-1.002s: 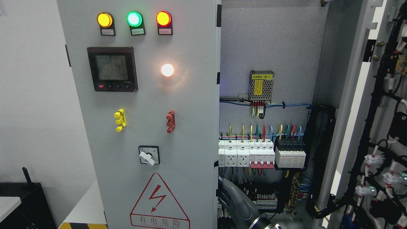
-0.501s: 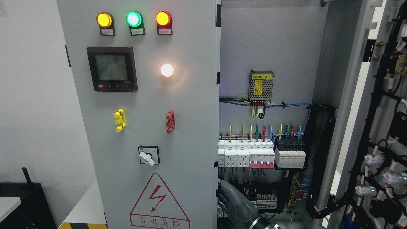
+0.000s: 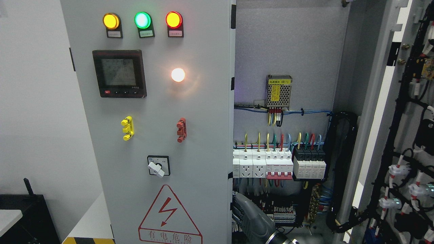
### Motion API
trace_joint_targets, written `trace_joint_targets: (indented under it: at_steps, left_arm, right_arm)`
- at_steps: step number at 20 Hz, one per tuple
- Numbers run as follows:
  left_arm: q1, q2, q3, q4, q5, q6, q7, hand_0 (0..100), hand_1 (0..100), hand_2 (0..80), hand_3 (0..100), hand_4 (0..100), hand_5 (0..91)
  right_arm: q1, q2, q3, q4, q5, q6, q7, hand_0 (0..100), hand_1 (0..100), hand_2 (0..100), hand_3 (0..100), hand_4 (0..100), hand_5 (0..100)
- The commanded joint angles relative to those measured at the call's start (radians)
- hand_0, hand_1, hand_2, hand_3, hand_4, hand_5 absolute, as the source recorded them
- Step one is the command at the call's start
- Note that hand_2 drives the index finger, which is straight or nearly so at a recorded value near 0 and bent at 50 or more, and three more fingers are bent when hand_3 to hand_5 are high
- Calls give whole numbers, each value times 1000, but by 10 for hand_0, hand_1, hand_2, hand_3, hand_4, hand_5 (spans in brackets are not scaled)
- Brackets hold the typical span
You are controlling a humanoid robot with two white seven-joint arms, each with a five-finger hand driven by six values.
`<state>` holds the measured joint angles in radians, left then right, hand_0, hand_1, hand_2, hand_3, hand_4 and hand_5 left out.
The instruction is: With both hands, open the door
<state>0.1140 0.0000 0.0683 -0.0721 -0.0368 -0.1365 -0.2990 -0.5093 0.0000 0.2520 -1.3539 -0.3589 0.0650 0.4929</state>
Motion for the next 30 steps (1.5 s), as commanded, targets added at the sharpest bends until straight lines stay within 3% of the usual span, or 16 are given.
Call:
trace_joint_targets:
  at_steps: [1,7,10,25,27,30]
  left_arm:
    - [0,-34,-1,0,0,0,0,0,0,0,0,0,0]
    - [0,-34,-1,0,0,0,0,0,0,0,0,0,0]
    - [1,-34,-1,0,0,0,0,0,0,0,0,0,0]
    - [0,-34,-1,0,0,0,0,0,0,0,0,0,0]
    - [0,-34,-1,0,0,0,0,0,0,0,0,0,0]
    - [0,-34,1,0,0,0,0,0,0,0,0,0,0]
  right_arm:
    - [0,18,1,-5,0,-1,1,386,0,0,0,0,0]
    - [2,20,3,-7,0,-1,3,386,0,0,0,0,0]
    - [0,23,4,-7,0,-1,35,386,0,0,0,0,0]
    - [20,22,12,-36,0,-2,49,386,0,0,0,0,0]
    - [21,22,13,-40,0,-2,85,386,0,0,0,0,0]
    - [24,22,13,-42,0,-2,93,386,0,0,0,0,0]
